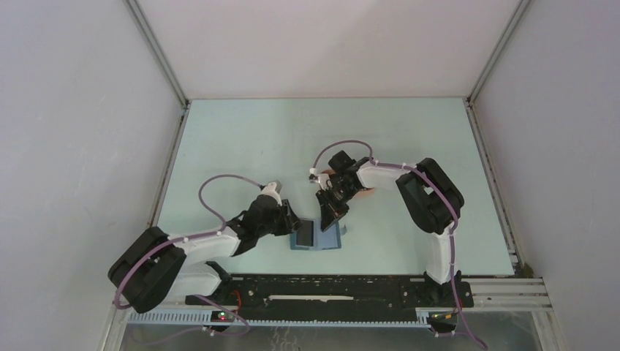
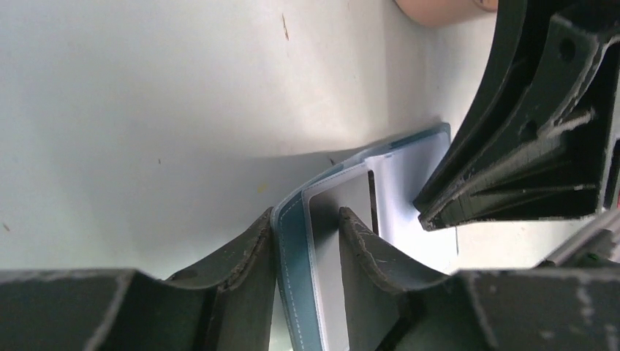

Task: Put the credit cards into the card holder
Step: Open the card holder at the center of the board.

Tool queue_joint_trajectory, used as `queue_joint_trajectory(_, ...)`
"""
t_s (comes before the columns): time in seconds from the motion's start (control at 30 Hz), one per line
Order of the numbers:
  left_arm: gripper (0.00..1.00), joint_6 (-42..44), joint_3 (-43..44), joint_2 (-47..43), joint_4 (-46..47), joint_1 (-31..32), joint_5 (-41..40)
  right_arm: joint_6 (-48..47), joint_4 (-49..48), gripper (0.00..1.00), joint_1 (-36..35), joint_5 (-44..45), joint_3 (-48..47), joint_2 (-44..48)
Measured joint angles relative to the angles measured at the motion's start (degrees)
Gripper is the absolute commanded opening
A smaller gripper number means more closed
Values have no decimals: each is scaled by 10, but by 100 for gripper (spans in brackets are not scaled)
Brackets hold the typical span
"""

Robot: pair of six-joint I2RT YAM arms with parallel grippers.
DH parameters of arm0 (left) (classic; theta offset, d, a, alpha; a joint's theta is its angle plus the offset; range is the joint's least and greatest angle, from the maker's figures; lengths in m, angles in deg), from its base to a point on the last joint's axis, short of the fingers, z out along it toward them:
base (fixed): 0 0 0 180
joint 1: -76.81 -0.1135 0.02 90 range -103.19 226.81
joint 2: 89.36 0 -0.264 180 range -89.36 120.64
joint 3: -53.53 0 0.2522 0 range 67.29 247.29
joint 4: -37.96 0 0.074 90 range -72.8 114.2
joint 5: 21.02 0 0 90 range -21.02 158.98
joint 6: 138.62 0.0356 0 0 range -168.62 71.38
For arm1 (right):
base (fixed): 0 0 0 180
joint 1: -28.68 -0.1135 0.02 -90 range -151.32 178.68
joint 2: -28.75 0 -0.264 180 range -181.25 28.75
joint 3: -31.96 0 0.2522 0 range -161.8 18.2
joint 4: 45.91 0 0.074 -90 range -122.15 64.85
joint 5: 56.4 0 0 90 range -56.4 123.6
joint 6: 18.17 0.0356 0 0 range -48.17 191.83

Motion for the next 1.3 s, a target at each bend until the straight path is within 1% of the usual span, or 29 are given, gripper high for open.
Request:
queue_joint_trajectory(0.17,43,36,47,41,-28,0,-15,-17,16,24,-1,32,-6,0)
queue_joint_trajectory(0.27,49,52,58,40,-50,0,-24,-31,20,27,-1,37,-8,5)
queue_joint_trajectory(0.4,57,76,63,10,-99,0,-47,-60,33,30,-3,45,-8,30)
queue_joint_trajectory(0.6,59,101,76,-57,-168,-1,-61,-92,40,30,-10,40,-11,75)
queue_joint_trajectory(0.77,58,112,87,-132,-197,-1,-60,-104,48,30,-16,29,-16,76)
queue_joint_trajectory(0.83,55,114,87,-169,-202,-1,-52,-105,51,29,-18,28,-16,76)
queue_joint_trajectory(0.87,52,114,87,-185,-201,-1,-43,-105,52,28,-19,28,-16,76)
queue_joint_trajectory(0.9,47,114,87,-200,-198,-2,-31,-105,55,27,-20,28,-17,75)
queue_joint_trajectory(0.97,41,110,87,-218,-186,-2,-3,-106,59,24,-22,29,-20,75)
queue_joint_trajectory(1.1,35,94,85,-204,-141,-2,49,-109,64,19,-23,40,-27,74)
queue_joint_trajectory(1.3,32,79,75,-98,-101,-2,85,-117,72,18,-24,70,-30,47)
